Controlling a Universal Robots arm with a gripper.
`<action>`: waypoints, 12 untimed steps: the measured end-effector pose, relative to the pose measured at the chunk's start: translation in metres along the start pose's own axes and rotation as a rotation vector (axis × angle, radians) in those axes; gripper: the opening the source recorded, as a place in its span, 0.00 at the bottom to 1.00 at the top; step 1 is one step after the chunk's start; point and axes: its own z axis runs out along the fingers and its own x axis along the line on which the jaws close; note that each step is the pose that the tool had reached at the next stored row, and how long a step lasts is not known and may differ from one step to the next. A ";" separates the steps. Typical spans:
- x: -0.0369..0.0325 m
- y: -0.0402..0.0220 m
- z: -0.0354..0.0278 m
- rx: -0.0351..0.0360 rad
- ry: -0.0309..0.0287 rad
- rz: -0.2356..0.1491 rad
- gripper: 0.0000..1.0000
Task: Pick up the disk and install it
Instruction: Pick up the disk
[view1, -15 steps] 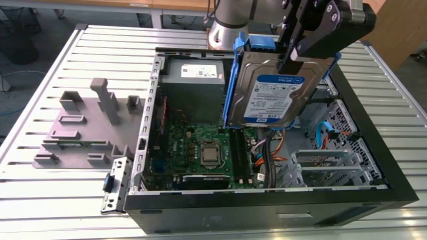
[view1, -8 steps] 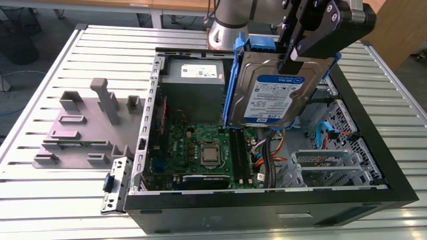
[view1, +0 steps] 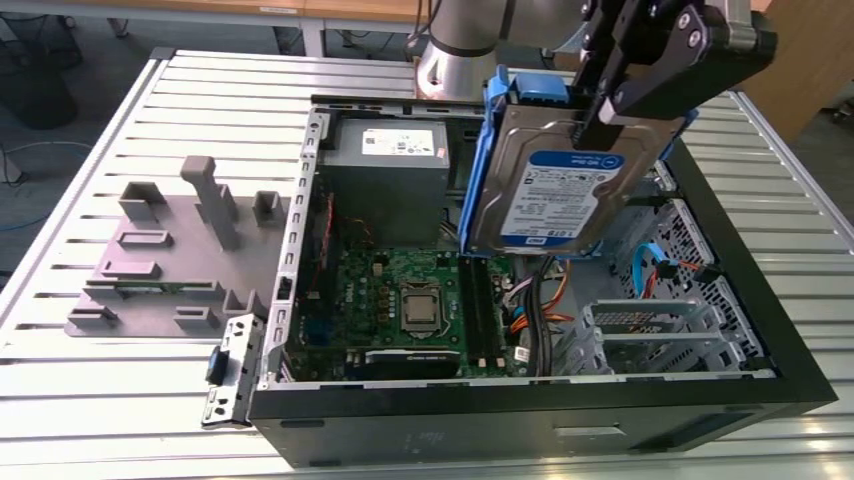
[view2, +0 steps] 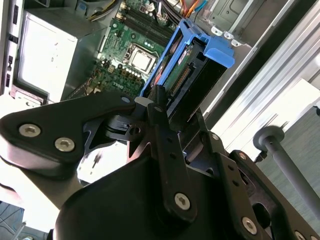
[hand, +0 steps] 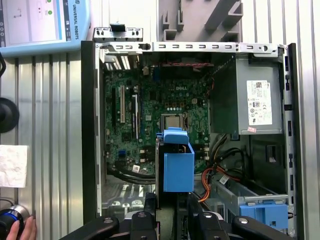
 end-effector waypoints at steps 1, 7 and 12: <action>-0.0001 -0.0021 0.0001 0.0000 0.0000 0.000 0.35; -0.0007 -0.0147 0.0007 0.0000 0.0001 0.000 0.35; -0.0012 -0.0249 0.0014 -0.0001 0.0001 0.000 0.35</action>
